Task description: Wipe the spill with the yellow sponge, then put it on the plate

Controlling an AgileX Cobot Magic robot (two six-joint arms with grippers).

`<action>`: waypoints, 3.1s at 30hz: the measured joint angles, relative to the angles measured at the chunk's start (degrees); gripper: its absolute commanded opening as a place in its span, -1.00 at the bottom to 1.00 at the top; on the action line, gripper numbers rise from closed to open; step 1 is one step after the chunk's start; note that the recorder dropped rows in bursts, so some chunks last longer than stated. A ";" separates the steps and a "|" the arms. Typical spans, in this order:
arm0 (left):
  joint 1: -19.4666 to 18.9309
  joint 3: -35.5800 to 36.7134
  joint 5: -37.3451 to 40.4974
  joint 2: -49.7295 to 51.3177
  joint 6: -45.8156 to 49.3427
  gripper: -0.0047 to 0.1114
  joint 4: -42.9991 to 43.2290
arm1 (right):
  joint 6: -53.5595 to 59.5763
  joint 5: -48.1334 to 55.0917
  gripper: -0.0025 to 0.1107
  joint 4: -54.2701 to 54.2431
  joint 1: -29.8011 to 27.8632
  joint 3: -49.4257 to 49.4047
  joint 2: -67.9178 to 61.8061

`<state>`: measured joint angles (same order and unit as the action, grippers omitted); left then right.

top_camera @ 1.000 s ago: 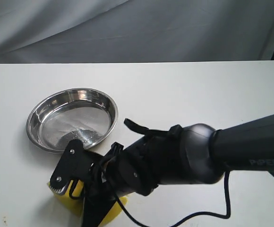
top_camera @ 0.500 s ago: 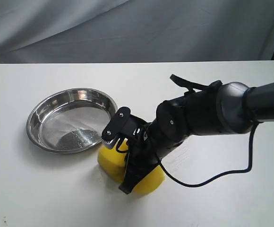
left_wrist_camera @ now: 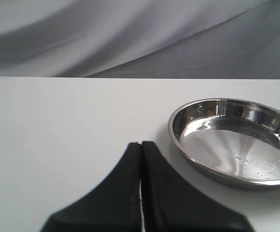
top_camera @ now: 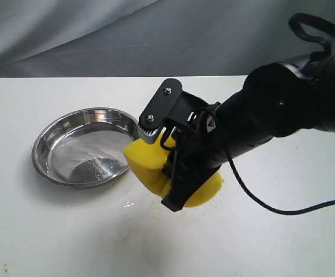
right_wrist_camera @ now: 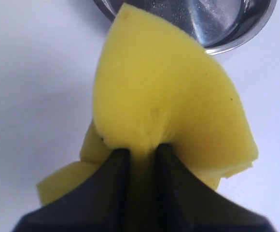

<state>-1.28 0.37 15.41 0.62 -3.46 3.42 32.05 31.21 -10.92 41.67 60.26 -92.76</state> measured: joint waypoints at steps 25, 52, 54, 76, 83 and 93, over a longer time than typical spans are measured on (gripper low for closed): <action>0.00 0.00 0.00 0.00 0.00 -0.92 0.00 | 21.69 4.33 -0.96 -39.64 1.09 -3.13 -16.41; 0.00 0.00 0.00 0.00 0.00 -0.92 0.00 | 5.70 -7.97 -0.96 -30.80 -18.29 -2.46 -19.04; 0.00 0.00 0.00 0.00 0.00 -0.92 0.00 | 5.45 -8.08 -0.96 -30.80 -18.70 -2.46 -19.04; 0.00 0.00 0.00 0.00 0.00 -0.92 0.00 | 5.02 -17.91 -0.96 -33.49 -22.25 -2.65 -12.16; 0.00 0.00 0.00 0.00 0.00 -0.92 0.00 | 5.02 -19.18 -0.96 -42.29 -22.25 -2.52 -19.90; 0.00 0.00 0.00 0.00 0.00 -0.92 0.00 | 11.03 -8.61 -0.96 -47.37 -22.91 2.36 -24.97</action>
<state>-1.28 0.37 15.41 0.62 -3.46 3.42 43.08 22.60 -58.29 18.76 62.62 -117.73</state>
